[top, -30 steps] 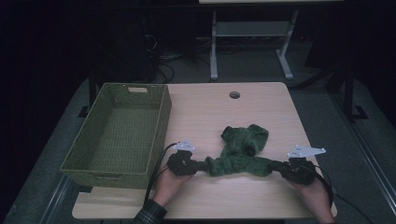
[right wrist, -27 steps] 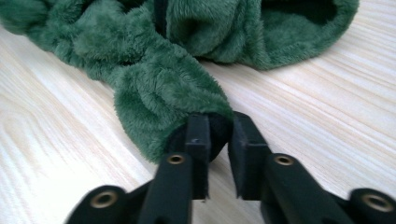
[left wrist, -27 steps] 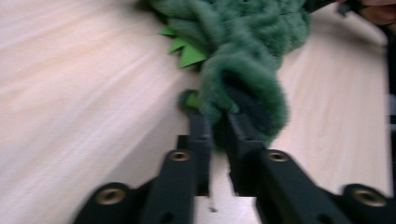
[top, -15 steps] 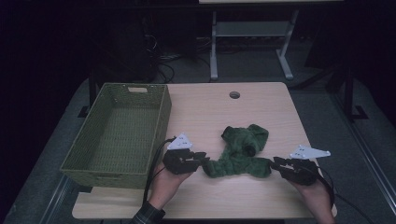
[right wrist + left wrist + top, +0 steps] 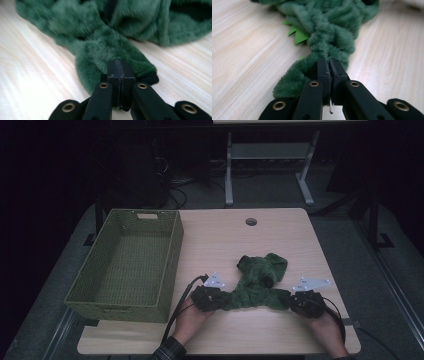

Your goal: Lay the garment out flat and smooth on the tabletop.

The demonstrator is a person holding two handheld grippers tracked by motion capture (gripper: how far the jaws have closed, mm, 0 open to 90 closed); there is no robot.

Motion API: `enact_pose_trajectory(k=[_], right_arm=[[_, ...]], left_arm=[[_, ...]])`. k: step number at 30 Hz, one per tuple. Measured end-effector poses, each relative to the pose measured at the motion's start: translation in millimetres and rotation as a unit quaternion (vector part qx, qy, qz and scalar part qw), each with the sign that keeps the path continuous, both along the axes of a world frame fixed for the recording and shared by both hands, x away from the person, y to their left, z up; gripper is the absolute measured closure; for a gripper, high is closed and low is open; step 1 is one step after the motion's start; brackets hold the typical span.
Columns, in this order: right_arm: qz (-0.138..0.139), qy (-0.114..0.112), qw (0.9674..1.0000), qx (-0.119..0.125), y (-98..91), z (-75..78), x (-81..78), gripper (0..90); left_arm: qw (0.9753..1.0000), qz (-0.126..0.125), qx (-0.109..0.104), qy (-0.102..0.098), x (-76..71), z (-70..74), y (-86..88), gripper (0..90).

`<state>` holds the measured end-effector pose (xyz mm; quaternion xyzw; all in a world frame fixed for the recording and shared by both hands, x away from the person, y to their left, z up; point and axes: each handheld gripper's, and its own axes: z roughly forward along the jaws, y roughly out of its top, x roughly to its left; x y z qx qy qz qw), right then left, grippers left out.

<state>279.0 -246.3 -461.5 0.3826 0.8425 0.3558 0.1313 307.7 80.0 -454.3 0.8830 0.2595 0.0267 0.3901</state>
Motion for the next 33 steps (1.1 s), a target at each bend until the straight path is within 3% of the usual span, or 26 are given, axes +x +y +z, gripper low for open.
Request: enact_pose_trajectory(k=[3,8,24,28,30,31,33], right_arm=[[0.000,0.013,0.9998,-0.017,0.6,-4.3,3.7,89.7],[-0.005,0.023,0.9993,-0.028,-2.5,-2.6,-1.0,89.8],[-0.003,0.023,0.9989,-0.041,-11.2,-1.2,-35.9,90.0],[-0.002,0.025,0.9989,-0.039,-12.7,-1.0,-37.2,90.0],[0.002,0.026,0.9991,-0.032,-12.5,-1.5,-35.6,89.9],[0.005,0.026,0.9993,-0.027,-12.8,-1.4,-35.1,88.1],[0.008,0.019,0.9997,-0.014,-13.7,0.7,-34.6,80.6]], left_arm=[[0.9998,0.006,0.019,0.004,2.8,-3.9,3.5,89.8],[0.9994,0.011,0.021,0.026,1.7,-6.7,10.8,89.9],[0.9975,-0.008,0.066,0.024,-24.4,-1.0,27.5,90.0],[0.9983,0.002,0.045,0.036,-25.6,-2.1,35.9,89.9],[0.9985,-0.007,0.031,0.044,-25.0,-2.3,34.6,89.4],[0.9984,-0.006,0.020,0.052,-24.9,-1.9,33.6,86.4],[0.9986,-0.011,0.017,0.050,-24.4,1.3,31.6,81.7]])
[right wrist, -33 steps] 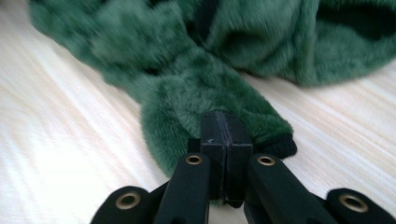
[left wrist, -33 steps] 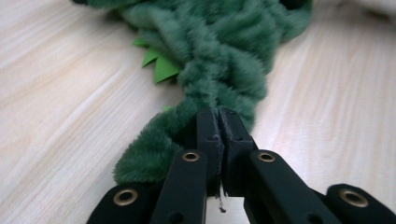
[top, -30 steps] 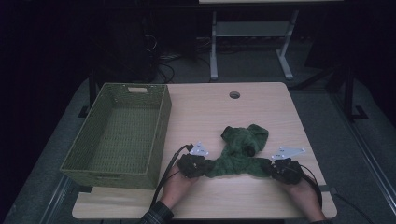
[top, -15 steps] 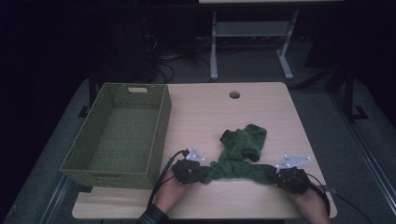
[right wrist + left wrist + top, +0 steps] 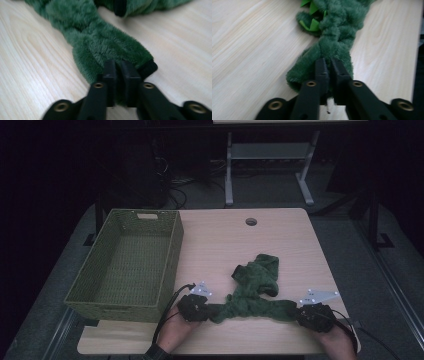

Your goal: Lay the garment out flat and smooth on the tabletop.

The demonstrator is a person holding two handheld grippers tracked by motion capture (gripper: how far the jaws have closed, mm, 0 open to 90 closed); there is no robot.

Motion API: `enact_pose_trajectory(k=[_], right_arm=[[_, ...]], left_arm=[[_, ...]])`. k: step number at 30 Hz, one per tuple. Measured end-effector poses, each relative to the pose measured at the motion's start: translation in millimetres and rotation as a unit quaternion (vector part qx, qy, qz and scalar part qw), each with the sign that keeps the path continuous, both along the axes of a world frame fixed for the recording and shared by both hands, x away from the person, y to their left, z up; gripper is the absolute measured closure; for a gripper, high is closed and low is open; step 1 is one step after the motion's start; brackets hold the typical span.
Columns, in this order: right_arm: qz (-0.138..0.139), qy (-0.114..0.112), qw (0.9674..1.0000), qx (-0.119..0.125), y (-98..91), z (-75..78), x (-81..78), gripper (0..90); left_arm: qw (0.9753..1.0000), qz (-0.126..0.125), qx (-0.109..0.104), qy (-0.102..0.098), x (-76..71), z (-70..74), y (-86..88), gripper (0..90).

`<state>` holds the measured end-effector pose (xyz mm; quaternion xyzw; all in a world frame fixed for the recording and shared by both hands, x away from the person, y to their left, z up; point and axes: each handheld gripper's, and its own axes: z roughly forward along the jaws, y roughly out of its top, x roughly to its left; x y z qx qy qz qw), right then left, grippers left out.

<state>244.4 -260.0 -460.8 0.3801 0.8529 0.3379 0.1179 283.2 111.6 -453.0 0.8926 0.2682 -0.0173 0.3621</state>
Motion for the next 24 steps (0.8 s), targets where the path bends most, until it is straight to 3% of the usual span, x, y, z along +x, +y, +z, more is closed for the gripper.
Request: enact_pose_trajectory(k=[5,9,16,24], right_arm=[[-0.015,-0.035,0.9991,0.019,-1.1,12.5,-0.6,68.2],[-0.023,-0.035,0.9985,0.035,-2.1,17.1,6.6,60.9],[-0.013,-0.030,0.9983,0.049,12.1,19.0,26.8,59.8],[-0.013,-0.030,0.9986,0.042,23.3,19.2,33.7,61.9]], left_arm=[[0.9997,0.002,-0.014,-0.021,1.4,14.2,-1.5,72.9],[0.9990,0.013,-0.025,-0.035,10.1,25.1,-4.6,66.2],[0.9975,0.023,-0.033,-0.059,44.2,28.9,-14.2,57.1],[0.9967,0.025,-0.043,-0.063,77.2,28.6,-20.1,55.9]])
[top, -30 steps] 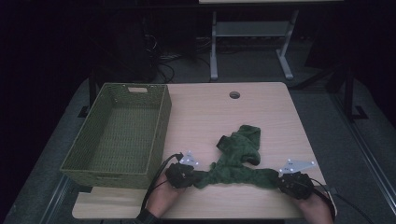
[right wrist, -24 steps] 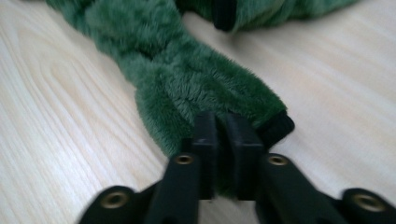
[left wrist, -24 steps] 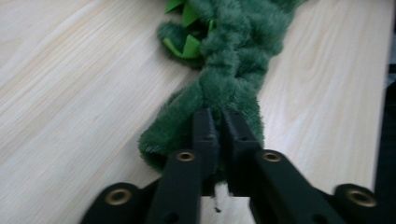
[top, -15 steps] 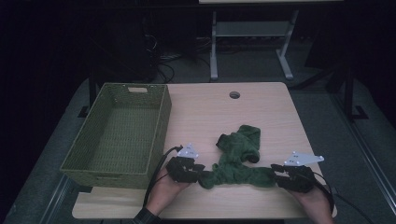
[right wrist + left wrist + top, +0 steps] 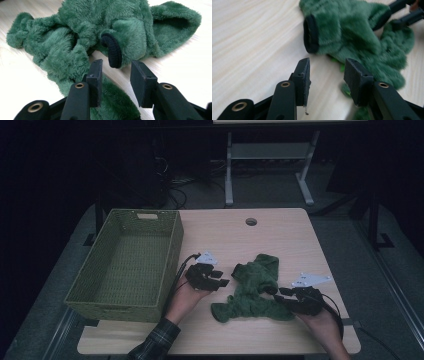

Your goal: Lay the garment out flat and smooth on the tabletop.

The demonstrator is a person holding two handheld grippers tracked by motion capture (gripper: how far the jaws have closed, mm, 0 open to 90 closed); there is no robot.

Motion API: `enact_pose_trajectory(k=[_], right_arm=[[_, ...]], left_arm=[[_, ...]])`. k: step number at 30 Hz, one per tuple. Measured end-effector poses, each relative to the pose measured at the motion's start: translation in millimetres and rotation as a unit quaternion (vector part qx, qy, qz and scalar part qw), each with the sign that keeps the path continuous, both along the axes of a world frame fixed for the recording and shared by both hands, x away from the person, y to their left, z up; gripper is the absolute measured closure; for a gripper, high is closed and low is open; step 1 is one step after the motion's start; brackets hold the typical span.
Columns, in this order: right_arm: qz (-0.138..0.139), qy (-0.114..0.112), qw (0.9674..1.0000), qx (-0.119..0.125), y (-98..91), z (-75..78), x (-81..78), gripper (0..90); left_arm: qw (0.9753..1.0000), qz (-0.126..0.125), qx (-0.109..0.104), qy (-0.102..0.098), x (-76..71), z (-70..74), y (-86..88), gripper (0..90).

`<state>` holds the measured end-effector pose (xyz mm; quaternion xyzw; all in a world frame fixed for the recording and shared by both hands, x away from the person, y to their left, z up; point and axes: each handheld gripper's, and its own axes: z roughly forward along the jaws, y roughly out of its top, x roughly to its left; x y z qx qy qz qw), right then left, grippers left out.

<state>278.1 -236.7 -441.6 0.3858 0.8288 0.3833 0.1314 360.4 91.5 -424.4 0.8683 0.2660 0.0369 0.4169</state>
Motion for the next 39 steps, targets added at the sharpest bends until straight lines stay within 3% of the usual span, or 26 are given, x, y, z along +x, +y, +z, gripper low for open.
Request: enact_pose_trajectory(k=[6,12,16,19,22,31,35,39], right_arm=[[-0.010,-0.001,0.9999,-0.003,2.4,-0.7,1.3,63.4],[-0.009,0.005,0.9999,-0.001,5.2,-3.6,9.2,68.7],[-0.011,0.006,0.9999,-0.006,5.2,-5.5,14.3,79.6],[-0.014,0.000,0.9999,-0.005,3.4,-3.9,15.8,82.5],[-0.021,-0.010,0.9997,-0.001,0.4,1.3,15.8,83.2],[-0.028,-0.061,0.9977,0.008,-3.7,30.2,33.1,84.0],[-0.030,-0.078,0.9964,0.018,-2.5,44.3,45.9,84.1],[-0.031,-0.081,0.9958,0.030,-3.1,45.2,59.2,84.4]], left_arm=[[0.9999,-0.010,-0.007,0.005,22.3,-4.4,-16.4,54.3],[0.9990,-0.028,-0.024,0.025,39.6,-16.3,-30.4,51.7],[0.9978,-0.057,-0.015,0.029,40.7,-19.3,-38.5,77.7],[0.9977,-0.060,-0.008,0.031,40.6,-18.8,-40.7,82.8],[0.9982,-0.050,-0.023,0.025,37.0,-10.6,-35.2,83.5],[0.9980,-0.019,-0.054,-0.025,19.5,24.1,-3.6,84.0],[0.9982,0.001,-0.047,-0.038,10.2,26.4,7.5,84.0],[0.9987,0.019,-0.031,-0.036,2.9,20.8,14.1,84.1]])
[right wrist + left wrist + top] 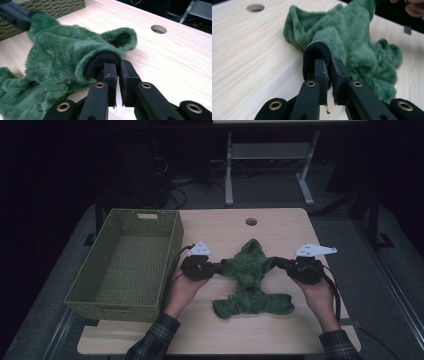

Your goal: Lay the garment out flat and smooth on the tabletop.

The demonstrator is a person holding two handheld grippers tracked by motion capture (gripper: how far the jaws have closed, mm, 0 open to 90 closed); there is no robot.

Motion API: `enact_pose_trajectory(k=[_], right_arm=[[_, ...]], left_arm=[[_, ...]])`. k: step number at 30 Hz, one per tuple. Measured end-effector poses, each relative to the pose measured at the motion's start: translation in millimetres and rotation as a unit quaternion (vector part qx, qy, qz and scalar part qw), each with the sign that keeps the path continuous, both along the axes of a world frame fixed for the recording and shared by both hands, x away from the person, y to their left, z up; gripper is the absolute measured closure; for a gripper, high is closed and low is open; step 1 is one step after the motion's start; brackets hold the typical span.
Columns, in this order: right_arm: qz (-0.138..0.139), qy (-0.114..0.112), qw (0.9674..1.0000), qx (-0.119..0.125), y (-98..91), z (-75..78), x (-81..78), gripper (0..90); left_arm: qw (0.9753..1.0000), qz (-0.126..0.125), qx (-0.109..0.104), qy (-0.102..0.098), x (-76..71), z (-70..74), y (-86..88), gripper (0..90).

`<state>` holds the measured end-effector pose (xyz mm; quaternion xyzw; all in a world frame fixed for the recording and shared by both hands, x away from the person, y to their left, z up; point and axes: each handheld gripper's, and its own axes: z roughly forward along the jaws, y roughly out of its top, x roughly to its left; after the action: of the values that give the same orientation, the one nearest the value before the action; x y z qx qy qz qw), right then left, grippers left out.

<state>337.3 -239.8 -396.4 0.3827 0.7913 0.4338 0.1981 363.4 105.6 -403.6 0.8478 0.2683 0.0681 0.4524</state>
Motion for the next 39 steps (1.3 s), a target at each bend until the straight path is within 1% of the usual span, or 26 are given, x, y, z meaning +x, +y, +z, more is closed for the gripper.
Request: enact_pose_trajectory(k=[2,4,5,6,7,8,9,10,12,13,14,15,18,21,22,23,25,27,28,29,30,31,32,35,38,39], right_arm=[[0.000,0.004,1.0000,0.002,-0.3,-4.7,7.2,84.6],[0.000,0.017,0.9999,0.002,-0.8,-12.0,13.8,84.6],[0.000,0.025,0.9997,0.003,-1.0,-16.7,16.6,84.7],[-0.001,0.034,0.9994,0.004,-1.0,-22.4,19.5,84.7],[-0.001,0.044,0.9990,0.002,-0.7,-28.6,21.9,84.7],[-0.001,0.052,0.9987,-0.001,0.0,-33.2,23.2,84.7],[0.000,0.061,0.9981,-0.006,1.0,-39.3,25.5,84.7],[0.001,0.074,0.9972,-0.011,2.2,-45.5,27.5,84.7],[0.002,0.086,0.9962,-0.012,2.3,-53.9,30.2,84.8],[0.000,0.095,0.9954,-0.010,2.8,-56.4,30.7,84.8],[0.002,0.101,0.9948,-0.016,2.6,-60.6,32.0,84.8],[0.004,0.102,0.9946,-0.018,2.7,-62.5,32.3,84.8],[0.006,0.109,0.9937,-0.026,3.2,-66.9,32.7,84.8],[0.007,0.118,0.9926,-0.029,4.6,-71.1,33.2,84.7],[0.009,0.116,0.9927,-0.032,5.4,-73.4,33.8,84.6],[0.006,0.124,0.9917,-0.034,6.5,-74.6,33.4,84.3],[0.006,0.123,0.9919,-0.031,6.5,-74.5,33.5,83.2],[0.008,0.118,0.9926,-0.028,5.0,-73.8,33.4,78.8],[0.003,0.121,0.9923,-0.025,4.6,-72.8,32.5,75.1],[0.003,0.118,0.9927,-0.024,3.5,-72.5,32.4,71.5],[0.003,0.119,0.9927,-0.019,1.1,-70.7,31.4,68.0],[0.005,0.119,0.9928,-0.014,-1.1,-69.0,30.4,66.4],[0.005,0.117,0.9931,-0.010,-2.8,-66.6,28.7,65.2],[0.005,0.111,0.9938,-0.001,-8.7,-58.9,22.7,64.2],[0.007,0.099,0.9951,0.004,-13.4,-49.0,16.9,63.8],[0.006,0.094,0.9955,0.008,-14.1,-46.1,15.8,63.9]], left_arm=[[0.9999,0.008,0.010,0.010,-2.1,-6.9,1.6,84.2],[0.9994,0.015,0.025,0.020,-2.8,-14.2,1.8,84.2],[0.9992,0.016,0.027,0.027,-2.4,-18.3,2.2,84.2],[0.9987,0.018,0.032,0.036,-2.2,-22.3,1.9,84.3],[0.9983,0.016,0.040,0.040,-1.9,-25.1,2.0,84.3],[0.9979,0.023,0.041,0.045,-2.3,-29.3,0.6,84.3],[0.9969,0.020,0.056,0.052,-1.4,-33.6,0.4,84.3],[0.9965,0.022,0.057,0.057,-1.2,-37.5,-0.3,84.3],[0.9949,0.024,0.070,0.069,-0.1,-44.2,-1.3,84.3],[0.9941,0.027,0.077,0.071,-0.1,-47.9,-2.4,84.4],[0.9939,0.024,0.083,0.069,0.8,-49.9,-2.2,84.3],[0.9937,0.028,0.081,0.072,0.9,-52.0,-2.9,84.4],[0.9931,0.026,0.090,0.071,1.3,-53.2,-3.2,84.3],[0.9931,0.025,0.090,0.070,1.6,-54.7,-4.3,83.8],[0.9931,0.024,0.091,0.069,1.9,-54.7,-4.1,83.4],[0.9933,0.024,0.089,0.069,2.1,-54.9,-4.1,82.8],[0.9937,0.024,0.085,0.070,2.0,-54.5,-3.9,81.2],[0.9944,0.022,0.079,0.067,1.7,-52.9,-3.4,79.3],[0.9947,0.022,0.075,0.066,1.3,-51.9,-3.3,78.0],[0.9951,0.026,0.071,0.064,0.5,-49.8,-3.3,77.2],[0.9953,0.024,0.070,0.062,0.3,-47.7,-2.5,75.4],[0.9958,0.027,0.061,0.062,-0.5,-45.8,-2.2,72.9],[0.9963,0.026,0.058,0.059,-1.0,-43.0,-1.0,70.9],[0.9975,0.033,0.038,0.051,-3.8,-34.1,-0.2,65.6],[0.9983,0.031,0.027,0.042,-5.6,-23.7,1.5,60.3],[0.9985,0.031,0.021,0.039,-5.9,-20.2,1.4,59.7]])
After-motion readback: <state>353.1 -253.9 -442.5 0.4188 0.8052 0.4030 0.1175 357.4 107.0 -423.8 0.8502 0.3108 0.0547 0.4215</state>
